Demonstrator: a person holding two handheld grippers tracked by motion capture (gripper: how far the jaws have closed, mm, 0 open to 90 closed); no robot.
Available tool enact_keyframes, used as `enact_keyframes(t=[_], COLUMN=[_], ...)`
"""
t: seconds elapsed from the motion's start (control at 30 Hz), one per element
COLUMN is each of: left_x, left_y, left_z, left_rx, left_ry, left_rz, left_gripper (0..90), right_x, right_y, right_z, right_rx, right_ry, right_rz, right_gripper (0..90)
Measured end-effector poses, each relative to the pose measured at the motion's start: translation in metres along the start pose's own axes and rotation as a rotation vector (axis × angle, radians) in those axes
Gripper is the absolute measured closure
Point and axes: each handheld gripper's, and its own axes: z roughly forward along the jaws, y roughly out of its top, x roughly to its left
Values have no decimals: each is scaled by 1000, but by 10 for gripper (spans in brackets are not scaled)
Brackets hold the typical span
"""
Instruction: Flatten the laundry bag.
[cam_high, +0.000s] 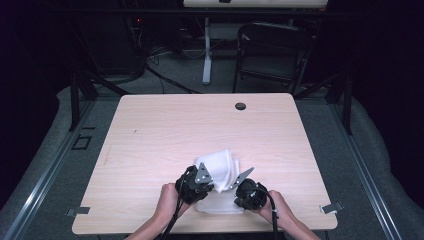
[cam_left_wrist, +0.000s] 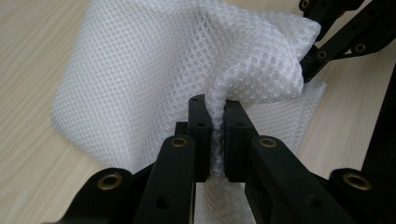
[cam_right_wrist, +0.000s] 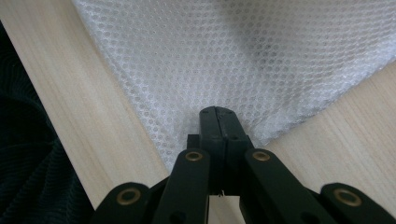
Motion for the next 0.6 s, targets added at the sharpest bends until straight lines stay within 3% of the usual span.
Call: enact_keyframes(t=[0.03, 0.23, 0.6], left_x=[2, 5, 10], left_y=[-1, -3, -14], left_z=[-2, -7, -16], left_rx=[-20, -35, -11], left_ry=[8, 32, 46], left_rz=[-18, -28, -47], left_gripper=[840, 839, 837], right_x=[-1, 1, 2], right_y=[0, 0, 0], right_z=[-1, -1, -1], right_rx=[10, 16, 21], right_ry=[-2, -18, -24], right_rz=[4, 2, 10], right_gripper=[900, 900, 900])
